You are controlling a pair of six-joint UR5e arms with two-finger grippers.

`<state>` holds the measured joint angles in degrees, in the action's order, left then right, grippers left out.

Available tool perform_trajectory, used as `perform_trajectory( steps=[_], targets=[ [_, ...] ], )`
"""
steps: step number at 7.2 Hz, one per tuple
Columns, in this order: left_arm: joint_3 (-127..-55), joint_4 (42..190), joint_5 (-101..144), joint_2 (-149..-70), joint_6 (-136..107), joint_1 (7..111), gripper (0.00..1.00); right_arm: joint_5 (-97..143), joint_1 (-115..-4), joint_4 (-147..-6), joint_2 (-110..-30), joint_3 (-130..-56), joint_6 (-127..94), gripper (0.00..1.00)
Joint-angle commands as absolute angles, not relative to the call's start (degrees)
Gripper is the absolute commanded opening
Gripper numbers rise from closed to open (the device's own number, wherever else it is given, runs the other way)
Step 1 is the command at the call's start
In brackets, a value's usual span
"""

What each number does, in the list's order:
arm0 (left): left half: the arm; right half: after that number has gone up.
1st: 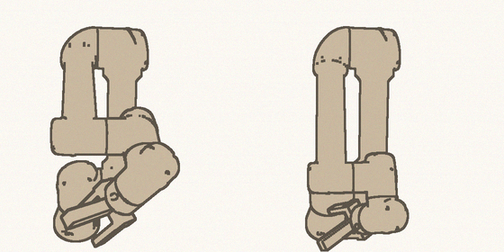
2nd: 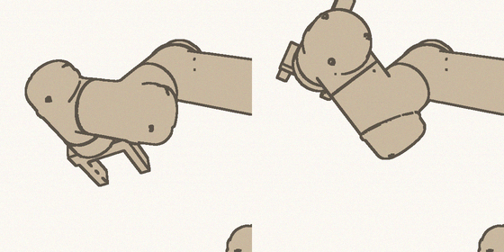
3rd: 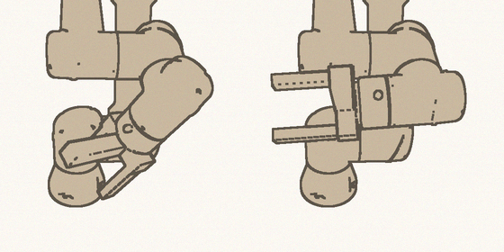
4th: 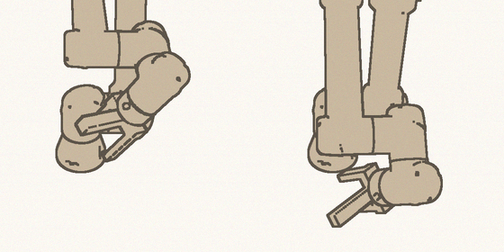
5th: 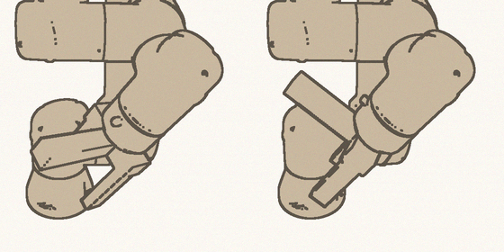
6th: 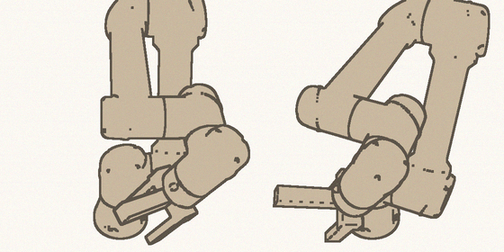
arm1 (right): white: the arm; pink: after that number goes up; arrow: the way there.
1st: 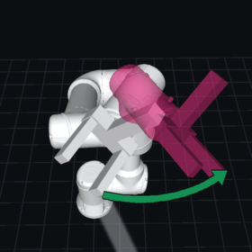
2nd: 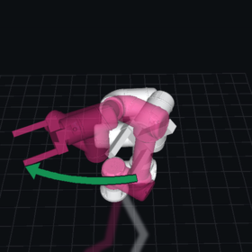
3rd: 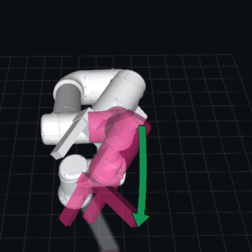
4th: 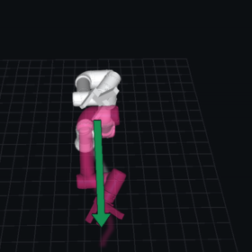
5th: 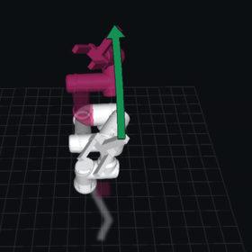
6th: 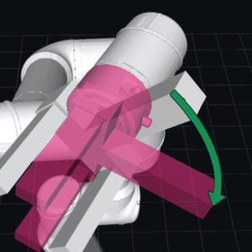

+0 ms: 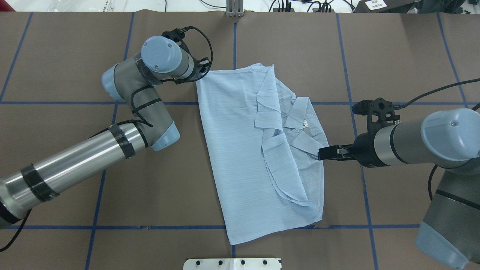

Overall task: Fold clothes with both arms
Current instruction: 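Pull the held edge away from the robot with the left gripper, squaring the shirt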

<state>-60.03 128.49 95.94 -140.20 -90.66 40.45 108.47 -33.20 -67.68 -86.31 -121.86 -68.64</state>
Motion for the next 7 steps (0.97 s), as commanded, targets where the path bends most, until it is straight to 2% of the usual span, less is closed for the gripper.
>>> perform_trajectory(
  steps=[1, 2, 5, 6, 7],
  targets=[
    [-53.1, 137.9, 89.4, -143.8, -90.6, 40.6, 0.0, 108.4, -33.6, -67.7, -86.3, -121.5, -68.7, 1.0],
    [-49.7, 144.1, 86.8, -144.0, -90.6, 40.6, 0.0, 107.6, -33.6, -67.7, -86.2, -121.2, -68.7, 1.0],
    [-48.7, 144.9, 86.0, -144.1, -89.7, 40.6, 0.0, 107.2, -33.5, -67.7, -86.1, -120.5, -68.7, 1.0],
    [-48.8, 144.9, 86.0, -144.1, -87.5, 40.6, 0.6, 107.2, -33.5, -67.7, -85.9, -120.4, -68.7, 1.0],
    [-49.3, 144.9, 86.1, -144.0, -86.1, 40.9, 1.0, 106.1, -33.4, -67.7, -85.4, -120.4, -68.7, 1.0]
  ],
)
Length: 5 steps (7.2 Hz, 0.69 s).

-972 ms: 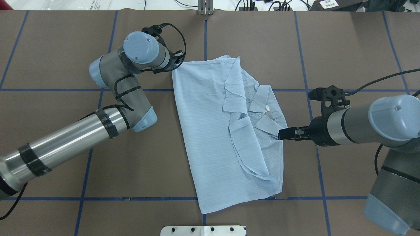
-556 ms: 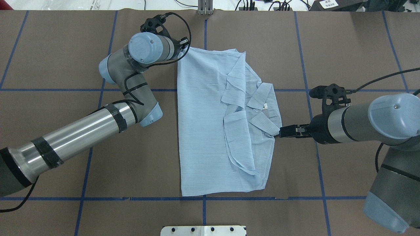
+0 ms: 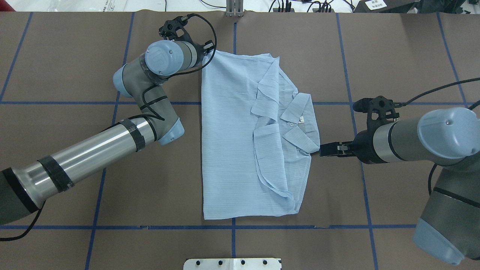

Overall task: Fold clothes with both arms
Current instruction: 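Withdraw the left arm while the right gripper moves to the collar flap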

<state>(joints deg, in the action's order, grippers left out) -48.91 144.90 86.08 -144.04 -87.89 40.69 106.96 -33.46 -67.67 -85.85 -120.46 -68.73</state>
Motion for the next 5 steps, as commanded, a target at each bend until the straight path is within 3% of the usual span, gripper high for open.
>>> perform_trajectory(
  steps=[1, 3, 5],
  targets=[
    [-51.5, 144.7, 88.2, -143.7, -85.8, 42.6, 1.0, 105.8, -33.4, -67.8, -84.3, -119.8, -68.6, 1.0],
    [-61.1, 139.1, 102.8, -137.5, -85.2, 46.9, 1.0, 103.1, -32.0, -67.9, -82.5, -118.2, -68.7, 1.0],
    [-79.0, 127.1, 104.8, -129.1, -81.1, 47.5, 1.0, 100.0, -27.0, -68.0, -81.7, -118.3, -68.7, 1.0]
  ],
)
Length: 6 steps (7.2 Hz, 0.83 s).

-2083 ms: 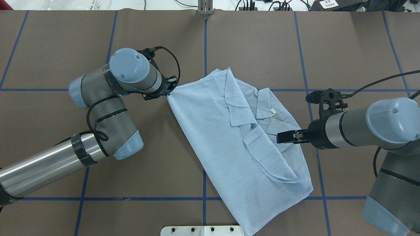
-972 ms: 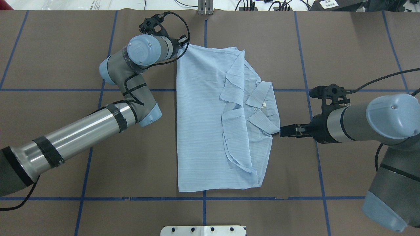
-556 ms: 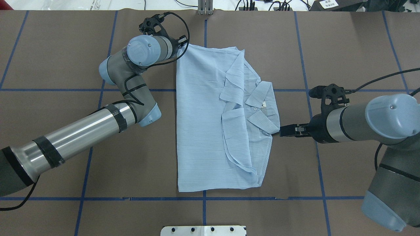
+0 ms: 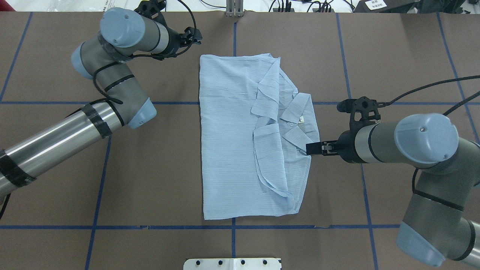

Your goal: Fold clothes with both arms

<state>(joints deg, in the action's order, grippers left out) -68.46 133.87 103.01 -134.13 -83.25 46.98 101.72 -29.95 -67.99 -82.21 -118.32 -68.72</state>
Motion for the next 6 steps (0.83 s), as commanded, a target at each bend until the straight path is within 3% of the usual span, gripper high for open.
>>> perform_trajectory(
  steps=[1, 4, 6],
  targets=[
    [-86.0, 120.3, 104.9, -126.3, -79.6, 47.5, 1.0, 98.9, -23.9, -68.5, -80.1, -118.0, -68.6, 1.0],
    [-88.9, 116.8, 104.9, -124.6, -79.0, 47.2, 1.0, 94.8, -17.9, -73.1, -69.5, -111.8, -65.8, 1.0],
    [-88.9, 117.0, 104.9, -124.4, -79.4, 47.1, 1.0, 93.3, -16.5, -74.3, -67.7, -109.8, -64.2, 1.0]
  ],
)
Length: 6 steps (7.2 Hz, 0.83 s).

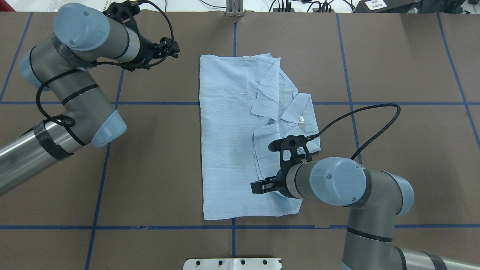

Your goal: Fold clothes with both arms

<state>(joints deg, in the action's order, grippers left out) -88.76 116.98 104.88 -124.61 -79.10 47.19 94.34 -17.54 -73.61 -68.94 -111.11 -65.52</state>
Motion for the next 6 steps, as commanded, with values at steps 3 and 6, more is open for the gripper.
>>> perform_trajectory(
  steps=[3, 6],
  targets=[
    [-88.5, 117.3, 104.9, -124.3, -79.5, 46.8, 1.0, 90.7, -16.1, -74.3, -67.9, -106.5, -60.1, 1.0],
    [-88.2, 117.3, 104.9, -124.0, -79.6, 45.9, 1.0, 88.1, -14.5, -76.6, -68.1, -106.6, -59.2, 1.0]
  ],
)
